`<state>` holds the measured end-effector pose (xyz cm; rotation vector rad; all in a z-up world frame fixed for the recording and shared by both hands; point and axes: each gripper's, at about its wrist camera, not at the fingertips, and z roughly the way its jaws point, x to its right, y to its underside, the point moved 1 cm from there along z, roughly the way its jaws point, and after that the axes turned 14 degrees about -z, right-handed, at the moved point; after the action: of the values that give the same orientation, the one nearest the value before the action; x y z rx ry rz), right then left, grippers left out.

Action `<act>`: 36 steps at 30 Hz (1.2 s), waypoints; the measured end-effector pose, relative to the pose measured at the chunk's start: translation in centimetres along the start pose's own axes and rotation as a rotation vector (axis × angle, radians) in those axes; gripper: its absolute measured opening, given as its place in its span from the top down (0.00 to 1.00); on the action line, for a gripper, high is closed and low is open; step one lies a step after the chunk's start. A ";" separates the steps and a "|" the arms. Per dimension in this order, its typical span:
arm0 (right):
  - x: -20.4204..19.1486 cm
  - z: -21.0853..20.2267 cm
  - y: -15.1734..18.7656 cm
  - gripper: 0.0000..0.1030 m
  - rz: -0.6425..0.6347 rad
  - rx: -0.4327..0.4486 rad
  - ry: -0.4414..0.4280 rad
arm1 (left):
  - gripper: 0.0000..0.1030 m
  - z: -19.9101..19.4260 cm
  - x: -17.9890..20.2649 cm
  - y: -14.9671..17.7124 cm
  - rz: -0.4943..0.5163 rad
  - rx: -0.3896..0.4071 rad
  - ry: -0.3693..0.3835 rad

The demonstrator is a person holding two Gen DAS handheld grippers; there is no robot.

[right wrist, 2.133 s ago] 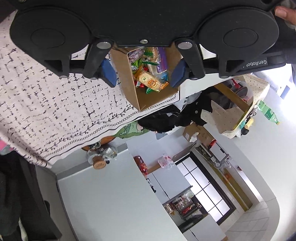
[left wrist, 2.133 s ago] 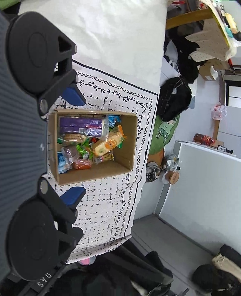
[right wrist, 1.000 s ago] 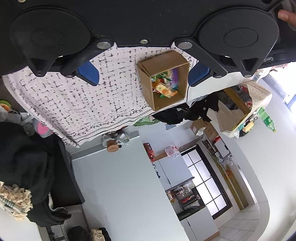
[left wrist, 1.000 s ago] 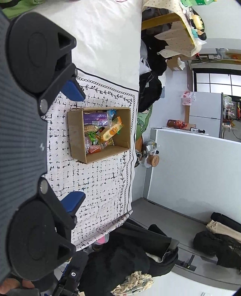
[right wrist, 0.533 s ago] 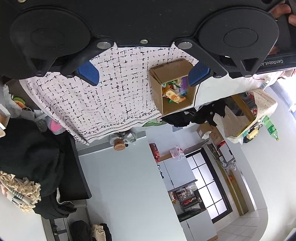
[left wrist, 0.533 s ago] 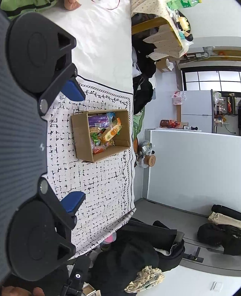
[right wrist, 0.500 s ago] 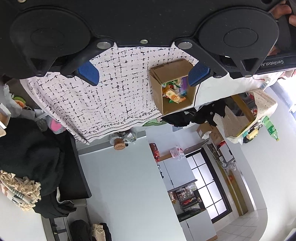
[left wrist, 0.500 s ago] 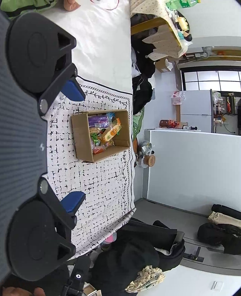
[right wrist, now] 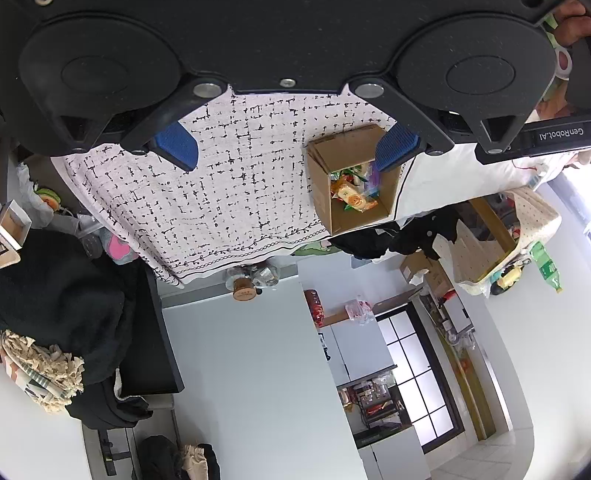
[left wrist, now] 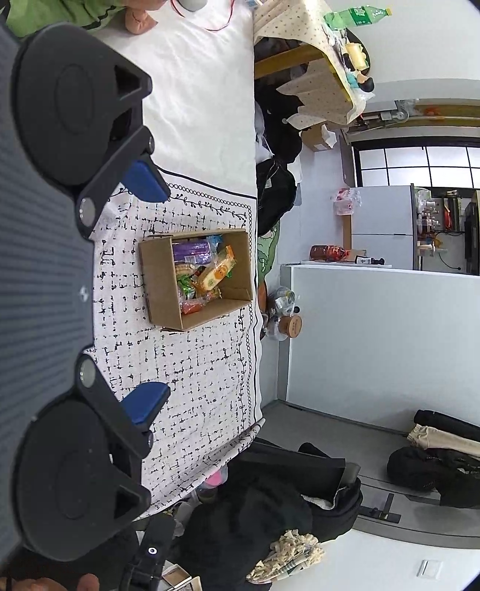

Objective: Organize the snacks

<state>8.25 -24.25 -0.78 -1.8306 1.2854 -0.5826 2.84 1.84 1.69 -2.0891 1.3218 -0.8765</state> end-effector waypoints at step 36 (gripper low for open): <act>-1.2 0.0 -0.3 0.00 -0.050 -0.014 0.025 | 0.00 -0.5 -0.5 0.4 -0.007 -0.011 0.014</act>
<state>7.99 -23.11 -0.45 -1.8770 1.2664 -0.6260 2.10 2.08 1.59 -2.1008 1.3302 -0.8901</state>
